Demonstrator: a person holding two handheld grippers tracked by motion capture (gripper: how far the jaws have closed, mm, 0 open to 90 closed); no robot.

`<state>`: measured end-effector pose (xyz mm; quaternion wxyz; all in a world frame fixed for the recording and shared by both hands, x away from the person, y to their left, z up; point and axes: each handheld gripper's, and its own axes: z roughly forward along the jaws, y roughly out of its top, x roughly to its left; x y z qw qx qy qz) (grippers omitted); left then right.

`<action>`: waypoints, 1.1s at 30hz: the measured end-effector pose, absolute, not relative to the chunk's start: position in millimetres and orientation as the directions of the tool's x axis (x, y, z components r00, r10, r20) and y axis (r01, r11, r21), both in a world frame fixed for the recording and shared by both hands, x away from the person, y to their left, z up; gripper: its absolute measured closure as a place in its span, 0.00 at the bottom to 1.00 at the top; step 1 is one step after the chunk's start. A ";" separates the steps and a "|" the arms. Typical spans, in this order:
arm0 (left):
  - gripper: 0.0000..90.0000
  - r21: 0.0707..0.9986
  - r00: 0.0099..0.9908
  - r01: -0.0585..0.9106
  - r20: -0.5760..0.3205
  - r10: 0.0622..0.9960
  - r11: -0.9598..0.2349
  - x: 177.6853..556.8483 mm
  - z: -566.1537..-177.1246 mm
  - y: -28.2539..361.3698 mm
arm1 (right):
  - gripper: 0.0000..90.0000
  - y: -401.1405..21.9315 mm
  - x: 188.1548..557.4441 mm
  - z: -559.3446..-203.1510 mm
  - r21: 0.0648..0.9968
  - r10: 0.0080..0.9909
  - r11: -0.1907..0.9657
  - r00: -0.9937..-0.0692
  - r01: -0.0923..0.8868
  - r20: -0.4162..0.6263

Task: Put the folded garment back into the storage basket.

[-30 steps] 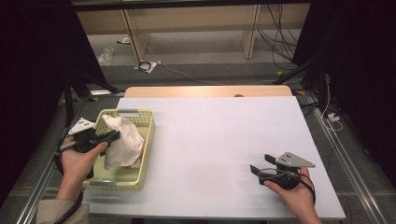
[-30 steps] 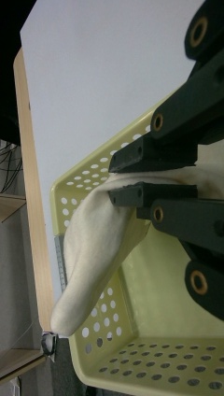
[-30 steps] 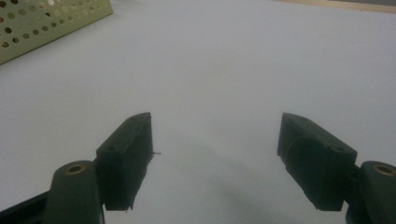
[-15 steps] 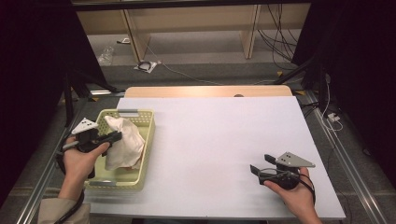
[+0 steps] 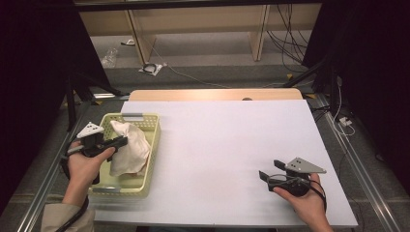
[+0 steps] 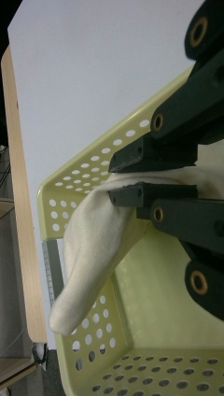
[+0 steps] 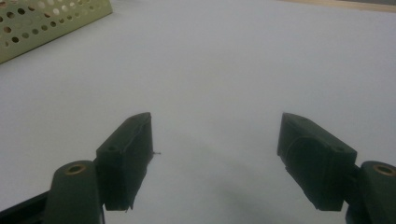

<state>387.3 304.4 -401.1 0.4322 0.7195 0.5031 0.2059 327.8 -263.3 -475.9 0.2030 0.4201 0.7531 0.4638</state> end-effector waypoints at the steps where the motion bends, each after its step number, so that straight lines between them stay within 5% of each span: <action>1: 0.91 0.828 0.409 0.548 -0.141 0.901 -0.120 387.7 -401.7 304.3 | 0.31 -263.3 327.8 -475.9 0.869 0.821 0.217 -0.565 0.444 0.084; 33: 0.91 0.745 0.347 0.659 -0.184 0.920 -0.100 396.8 -421.0 322.3 | 0.31 -263.5 327.4 -475.4 0.867 0.822 0.222 -0.564 0.445 0.080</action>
